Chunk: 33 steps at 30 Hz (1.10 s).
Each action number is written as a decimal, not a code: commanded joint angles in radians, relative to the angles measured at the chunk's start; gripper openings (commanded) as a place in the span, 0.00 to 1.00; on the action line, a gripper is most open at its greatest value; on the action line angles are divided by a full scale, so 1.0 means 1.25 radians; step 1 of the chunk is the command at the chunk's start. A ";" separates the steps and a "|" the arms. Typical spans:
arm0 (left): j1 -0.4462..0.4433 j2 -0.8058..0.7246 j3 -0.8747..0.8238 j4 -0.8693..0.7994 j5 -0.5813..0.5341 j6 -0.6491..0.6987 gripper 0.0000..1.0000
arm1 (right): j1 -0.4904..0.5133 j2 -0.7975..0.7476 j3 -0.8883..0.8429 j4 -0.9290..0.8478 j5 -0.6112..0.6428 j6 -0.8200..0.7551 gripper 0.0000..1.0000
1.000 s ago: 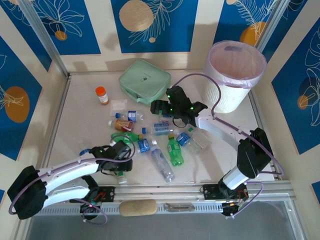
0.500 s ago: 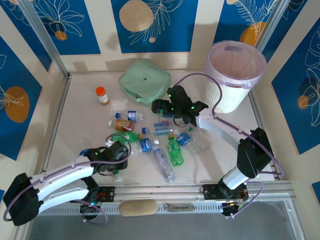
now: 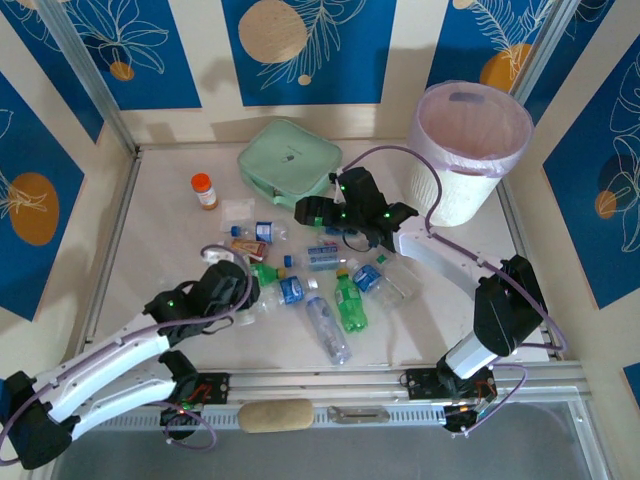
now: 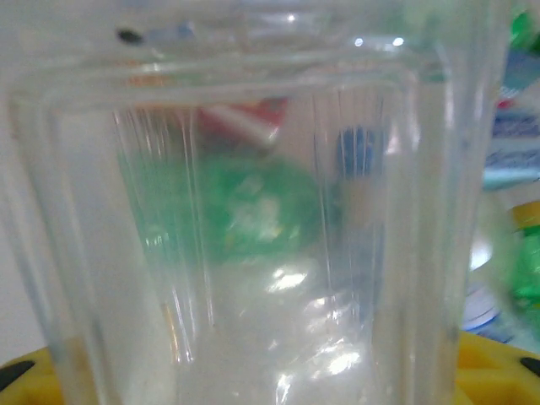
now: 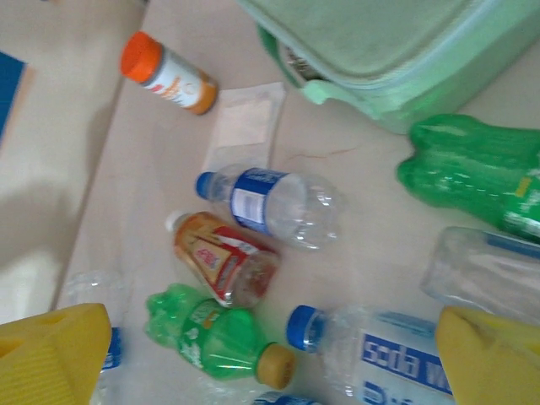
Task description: Put the plastic bottles in the bin
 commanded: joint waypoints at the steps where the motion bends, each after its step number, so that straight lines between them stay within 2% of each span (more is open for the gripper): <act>1: 0.010 0.037 0.035 0.167 0.005 0.088 0.38 | -0.007 -0.024 -0.019 0.068 -0.099 0.020 0.99; 5: 0.025 0.094 0.042 0.298 0.056 0.132 0.34 | -0.007 -0.029 -0.020 0.088 -0.134 0.028 0.99; 9: 0.037 0.163 0.076 0.389 0.143 0.186 0.34 | -0.007 -0.033 -0.026 0.108 -0.165 0.029 0.99; 13: 0.040 0.217 0.109 0.423 0.221 0.206 0.34 | -0.007 -0.038 -0.040 0.137 -0.192 0.028 0.93; 19: 0.052 0.259 0.121 0.479 0.283 0.190 0.35 | -0.007 -0.038 -0.060 0.185 -0.231 0.036 0.87; 28: 0.106 0.302 0.136 0.543 0.378 0.135 0.35 | -0.006 -0.045 -0.082 0.222 -0.255 0.035 0.82; 33: 0.120 0.316 0.150 0.560 0.421 0.141 0.35 | -0.004 -0.035 -0.086 0.228 -0.266 0.041 0.81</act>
